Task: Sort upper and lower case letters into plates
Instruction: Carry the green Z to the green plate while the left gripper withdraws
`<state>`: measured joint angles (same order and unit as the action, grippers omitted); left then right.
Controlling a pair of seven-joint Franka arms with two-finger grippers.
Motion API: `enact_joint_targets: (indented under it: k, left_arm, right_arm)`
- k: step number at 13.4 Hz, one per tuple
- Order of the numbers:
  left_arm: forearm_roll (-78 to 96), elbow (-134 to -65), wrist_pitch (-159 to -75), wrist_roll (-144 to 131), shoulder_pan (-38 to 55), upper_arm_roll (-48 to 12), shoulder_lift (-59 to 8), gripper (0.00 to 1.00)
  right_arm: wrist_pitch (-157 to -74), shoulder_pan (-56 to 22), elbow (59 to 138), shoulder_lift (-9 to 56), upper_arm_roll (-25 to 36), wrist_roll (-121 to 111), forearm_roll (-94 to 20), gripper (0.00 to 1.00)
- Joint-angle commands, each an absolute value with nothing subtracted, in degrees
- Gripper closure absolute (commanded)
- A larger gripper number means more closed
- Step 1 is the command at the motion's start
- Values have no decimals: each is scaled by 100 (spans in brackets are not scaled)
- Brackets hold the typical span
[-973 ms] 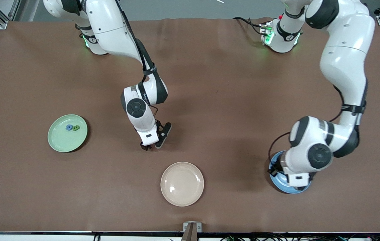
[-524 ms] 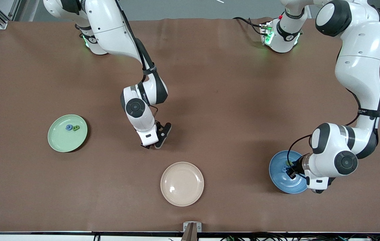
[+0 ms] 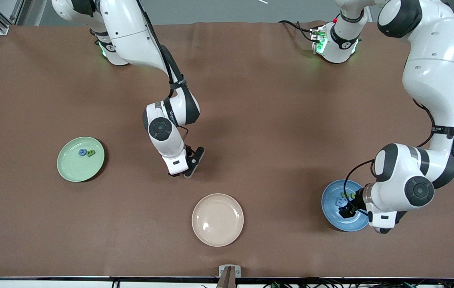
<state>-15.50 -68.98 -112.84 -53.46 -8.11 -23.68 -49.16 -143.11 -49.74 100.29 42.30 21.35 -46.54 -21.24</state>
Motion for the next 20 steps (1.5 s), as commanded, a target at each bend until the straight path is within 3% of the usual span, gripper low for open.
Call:
enact_joint_targets:
  k: [1, 5, 10, 13, 15, 17, 20]
  left_arm:
    - [-1591, -7014, -10795, -4960, -774, -2435, -4291, 0]
    - [-1730, -7014, -9934, -3958, -826, -2364, -3491, 0]
    - [-1846, -7005, -9011, -2710, -870, -2382, -2419, 0]
    - [-1496, -7014, -8675, -2058, -1098, -2426, -1935, 0]
    - [-1275, -7057, -8360, -1908, -1046, -2286, -1619, 0]
    - [-1047, -7538, -8270, -1488, -731, -1725, -1110, 0]
    - [-547, -8811, -8577, -880, -99, -540, -127, 0]
  right_arm:
    - [-13995, -4781, 10011, 4184, 2100, -4693, -2180, 95]
    - [-12405, -4720, 9441, 3868, 2766, -4903, -2109, 94]
    - [-11296, -4711, 9404, 3577, 4049, -6089, -2057, 94]
    - [-11250, -4615, 9860, 3560, 4744, -6126, -2074, 93]
    - [-11311, -4317, 10159, 3560, 4886, -6117, -2109, 92]
    - [-11486, -4140, 10536, 3551, 5026, -6074, -2179, 92]
    - [-12310, -4053, 11221, 3586, 5159, -5985, -2625, 91]
